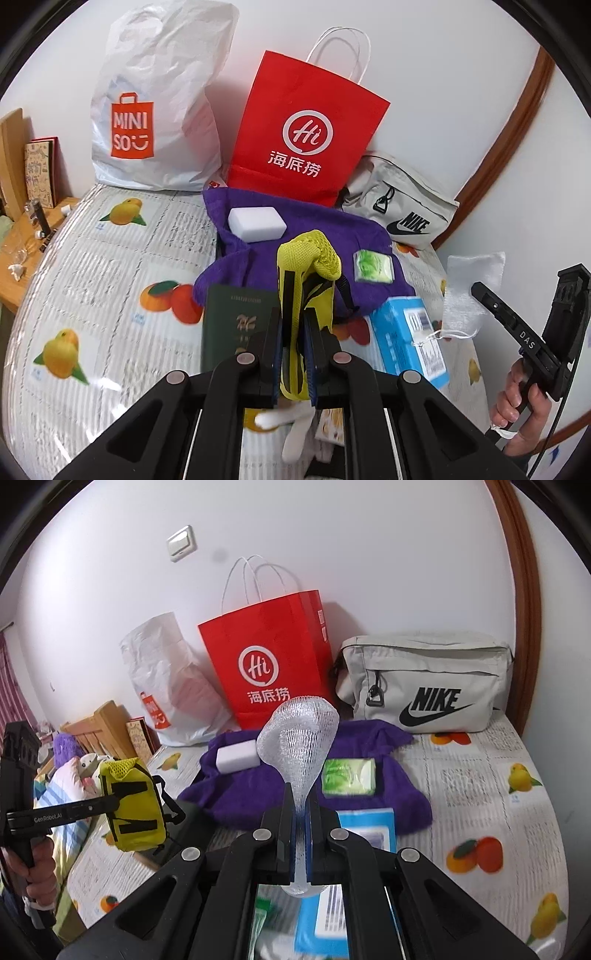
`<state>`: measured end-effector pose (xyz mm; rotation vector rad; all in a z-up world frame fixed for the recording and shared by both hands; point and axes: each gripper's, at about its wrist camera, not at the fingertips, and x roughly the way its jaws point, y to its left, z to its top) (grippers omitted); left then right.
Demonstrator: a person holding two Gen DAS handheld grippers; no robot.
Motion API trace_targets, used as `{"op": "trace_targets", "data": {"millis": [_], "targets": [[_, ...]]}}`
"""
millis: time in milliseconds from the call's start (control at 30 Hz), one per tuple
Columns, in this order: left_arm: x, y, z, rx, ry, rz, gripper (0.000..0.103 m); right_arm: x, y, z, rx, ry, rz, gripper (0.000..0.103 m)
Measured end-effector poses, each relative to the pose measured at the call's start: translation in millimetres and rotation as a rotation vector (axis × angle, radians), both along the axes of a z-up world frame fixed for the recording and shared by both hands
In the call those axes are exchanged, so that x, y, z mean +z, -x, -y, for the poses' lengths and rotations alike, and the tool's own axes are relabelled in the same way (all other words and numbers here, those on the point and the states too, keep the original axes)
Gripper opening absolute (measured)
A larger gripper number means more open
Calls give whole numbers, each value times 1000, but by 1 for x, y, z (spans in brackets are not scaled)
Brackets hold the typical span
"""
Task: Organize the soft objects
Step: 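Carry the pouch and the mesh bag toward the purple towel with both tools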
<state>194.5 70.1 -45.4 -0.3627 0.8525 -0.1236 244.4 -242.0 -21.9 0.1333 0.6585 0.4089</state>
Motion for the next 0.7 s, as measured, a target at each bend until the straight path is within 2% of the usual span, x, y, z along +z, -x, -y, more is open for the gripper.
{"op": "trace_targets", "data": {"millis": [300, 467, 700], "targets": [[-9, -55, 2, -8, -12, -26, 10, -8, -58, -10, 12, -15, -5, 4], [-18, -85, 2, -11, 28, -53, 10, -21, -88, -21, 26, -12, -40, 4], [-32, -120, 9, -14, 28, -81, 10, -37, -116, -30, 47, -22, -78, 4]]}}
